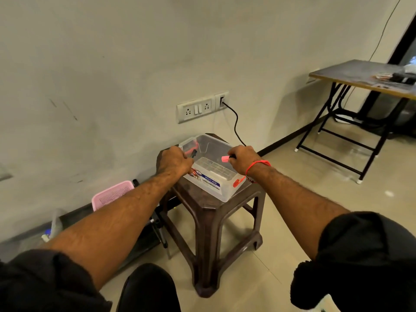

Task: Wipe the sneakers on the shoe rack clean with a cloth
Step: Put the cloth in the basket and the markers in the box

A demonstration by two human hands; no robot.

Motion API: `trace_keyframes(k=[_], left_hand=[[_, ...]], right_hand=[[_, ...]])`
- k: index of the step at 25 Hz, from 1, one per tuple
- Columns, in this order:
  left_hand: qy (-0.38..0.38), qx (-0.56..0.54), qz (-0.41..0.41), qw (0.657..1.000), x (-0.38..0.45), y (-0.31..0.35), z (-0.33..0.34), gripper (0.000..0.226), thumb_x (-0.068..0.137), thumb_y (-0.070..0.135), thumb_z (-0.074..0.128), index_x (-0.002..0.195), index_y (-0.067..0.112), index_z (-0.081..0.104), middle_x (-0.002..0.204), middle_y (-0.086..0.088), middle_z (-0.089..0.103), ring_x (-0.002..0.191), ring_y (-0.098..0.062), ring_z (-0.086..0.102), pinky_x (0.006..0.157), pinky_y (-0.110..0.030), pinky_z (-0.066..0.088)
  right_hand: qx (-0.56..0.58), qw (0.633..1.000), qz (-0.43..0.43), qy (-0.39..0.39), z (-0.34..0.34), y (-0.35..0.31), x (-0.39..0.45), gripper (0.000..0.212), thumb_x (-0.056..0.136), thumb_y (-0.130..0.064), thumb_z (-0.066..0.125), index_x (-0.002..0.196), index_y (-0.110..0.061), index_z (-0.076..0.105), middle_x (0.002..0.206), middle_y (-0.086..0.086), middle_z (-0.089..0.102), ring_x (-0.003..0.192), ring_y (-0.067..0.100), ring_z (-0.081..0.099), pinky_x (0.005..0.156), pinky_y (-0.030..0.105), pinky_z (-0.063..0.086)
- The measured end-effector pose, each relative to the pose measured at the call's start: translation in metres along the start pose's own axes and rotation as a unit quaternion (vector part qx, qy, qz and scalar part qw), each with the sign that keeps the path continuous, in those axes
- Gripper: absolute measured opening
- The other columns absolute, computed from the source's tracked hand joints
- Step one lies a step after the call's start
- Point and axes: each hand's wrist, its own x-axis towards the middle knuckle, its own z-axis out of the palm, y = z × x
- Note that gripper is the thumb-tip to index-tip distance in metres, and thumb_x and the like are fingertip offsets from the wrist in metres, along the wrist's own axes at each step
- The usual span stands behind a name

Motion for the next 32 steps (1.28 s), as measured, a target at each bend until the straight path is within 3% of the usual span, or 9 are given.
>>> trace_keyframes(k=[4, 7, 9, 13, 21, 24, 26, 29, 32], left_hand=[[-0.002, -0.039, -0.009, 0.999, 0.012, 0.009, 0.012, 0.03, 0.089, 0.032, 0.076, 0.103, 0.005, 0.076, 0.093, -0.009, 0.077, 0.079, -0.023, 0.075, 0.08, -0.037, 0.064], [0.005, -0.045, -0.006, 0.999, 0.016, 0.012, 0.016, 0.034, 0.097, 0.038, 0.067, 0.099, 0.005, 0.076, 0.087, -0.006, 0.076, 0.066, -0.013, 0.069, 0.06, -0.023, 0.056], [0.005, -0.037, 0.007, 0.999, 0.012, 0.007, 0.017, 0.029, 0.1, 0.032, 0.062, 0.103, 0.006, 0.074, 0.086, -0.005, 0.076, 0.065, -0.01, 0.068, 0.056, -0.016, 0.048], [0.028, -0.043, 0.03, 0.998, 0.001, -0.005, 0.019, 0.023, 0.101, 0.027, 0.061, 0.107, 0.009, 0.073, 0.091, -0.006, 0.076, 0.082, -0.018, 0.075, 0.077, -0.029, 0.062], [0.031, -0.123, 0.11, 0.986, -0.075, 0.01, 0.034, 0.029, 0.104, 0.042, 0.048, 0.119, 0.018, 0.052, 0.11, -0.007, 0.073, 0.088, -0.018, 0.074, 0.069, -0.028, 0.064], [-0.008, -0.142, 0.165, 0.976, -0.105, 0.026, 0.053, 0.026, 0.104, 0.042, 0.049, 0.116, 0.019, 0.051, 0.108, -0.005, 0.072, 0.085, -0.013, 0.072, 0.064, -0.025, 0.062], [-0.041, -0.133, 0.208, 0.968, -0.128, 0.039, 0.073, 0.027, 0.105, 0.043, 0.047, 0.116, 0.019, 0.052, 0.096, -0.003, 0.071, 0.075, -0.01, 0.069, 0.062, -0.026, 0.061], [-0.092, -0.084, 0.238, 0.963, -0.155, 0.051, 0.108, 0.025, 0.105, 0.043, 0.048, 0.118, 0.023, 0.052, 0.086, 0.002, 0.066, 0.074, -0.01, 0.065, 0.067, -0.024, 0.055], [-0.198, -0.021, 0.204, 0.959, -0.168, 0.041, 0.165, 0.03, 0.102, 0.047, 0.051, 0.123, 0.025, 0.05, 0.094, -0.002, 0.068, 0.086, -0.02, 0.068, 0.08, -0.04, 0.06]], right_hand=[[-0.007, 1.0, 0.023, -0.006, 0.016, -0.013, 0.025, 0.023, 0.098, -0.016, 0.06, 0.117, -0.008, 0.069, 0.116, 0.015, 0.067, 0.097, 0.027, 0.063, 0.088, 0.035, 0.051], [0.015, 0.999, 0.035, -0.032, 0.024, -0.021, 0.036, 0.03, 0.096, -0.026, 0.066, 0.118, -0.007, 0.067, 0.112, 0.013, 0.067, 0.105, 0.029, 0.063, 0.089, 0.035, 0.049], [-0.002, 0.998, 0.041, -0.05, 0.027, -0.02, 0.038, 0.03, 0.096, -0.021, 0.065, 0.123, -0.007, 0.065, 0.119, 0.013, 0.067, 0.111, 0.03, 0.062, 0.095, 0.037, 0.049], [0.042, 0.998, 0.04, 0.001, 0.026, -0.011, 0.036, 0.035, 0.096, -0.005, 0.058, 0.131, -0.008, 0.062, 0.13, 0.015, 0.063, 0.119, 0.031, 0.06, 0.106, 0.04, 0.048], [0.115, 0.974, -0.055, 0.189, 0.005, 0.019, -0.029, 0.025, 0.1, -0.005, 0.05, 0.115, -0.006, 0.07, 0.115, 0.01, 0.066, 0.108, 0.021, 0.059, 0.096, 0.025, 0.045], [0.135, 0.97, -0.044, 0.2, 0.01, 0.054, -0.069, 0.025, 0.098, -0.003, 0.05, 0.111, -0.008, 0.071, 0.11, 0.009, 0.065, 0.102, 0.018, 0.058, 0.091, 0.02, 0.046], [0.131, 0.971, -0.022, 0.197, 0.021, 0.086, -0.096, 0.025, 0.096, -0.003, 0.052, 0.107, -0.012, 0.072, 0.105, 0.006, 0.066, 0.098, 0.015, 0.056, 0.085, 0.016, 0.045], [0.157, 0.969, 0.043, 0.185, 0.041, 0.133, -0.13, 0.024, 0.094, -0.001, 0.055, 0.104, -0.013, 0.073, 0.101, 0.007, 0.069, 0.092, 0.02, 0.061, 0.085, 0.03, 0.051], [0.176, 0.963, 0.151, 0.135, 0.07, 0.185, -0.164, 0.025, 0.094, -0.002, 0.054, 0.104, -0.013, 0.074, 0.093, 0.002, 0.067, 0.085, 0.022, 0.062, 0.086, 0.031, 0.051]])
